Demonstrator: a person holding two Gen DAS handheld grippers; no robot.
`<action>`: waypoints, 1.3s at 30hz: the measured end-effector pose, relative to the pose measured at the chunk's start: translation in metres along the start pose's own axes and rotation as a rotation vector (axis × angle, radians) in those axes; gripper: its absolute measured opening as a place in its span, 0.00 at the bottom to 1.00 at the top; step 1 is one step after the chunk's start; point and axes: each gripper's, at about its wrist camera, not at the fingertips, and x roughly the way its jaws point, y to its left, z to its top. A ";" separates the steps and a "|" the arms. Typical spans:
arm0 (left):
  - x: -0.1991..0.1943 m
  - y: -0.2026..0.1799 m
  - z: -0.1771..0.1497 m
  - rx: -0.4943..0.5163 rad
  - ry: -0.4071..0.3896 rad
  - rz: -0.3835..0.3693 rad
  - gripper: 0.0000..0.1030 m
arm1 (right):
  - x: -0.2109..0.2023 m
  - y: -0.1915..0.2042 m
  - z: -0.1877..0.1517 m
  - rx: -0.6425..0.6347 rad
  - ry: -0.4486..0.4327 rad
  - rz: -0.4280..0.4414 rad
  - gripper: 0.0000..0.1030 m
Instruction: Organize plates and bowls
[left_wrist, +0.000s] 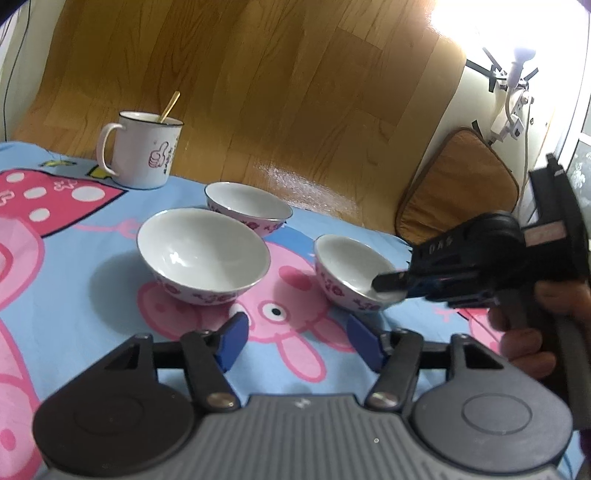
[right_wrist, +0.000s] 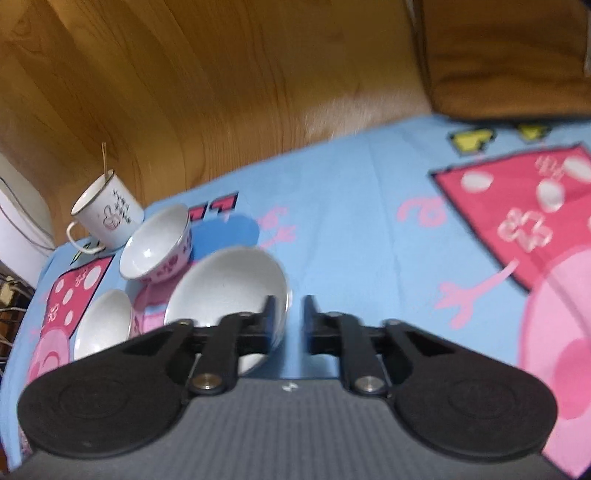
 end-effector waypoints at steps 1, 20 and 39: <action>0.000 0.002 0.000 -0.010 0.001 -0.009 0.56 | -0.002 -0.001 -0.002 0.007 -0.004 0.007 0.08; 0.028 -0.081 -0.016 0.129 0.206 -0.287 0.18 | -0.111 -0.069 -0.087 0.043 -0.076 0.050 0.08; 0.064 -0.154 -0.003 0.225 0.250 -0.307 0.08 | -0.150 -0.101 -0.109 -0.070 -0.387 -0.124 0.06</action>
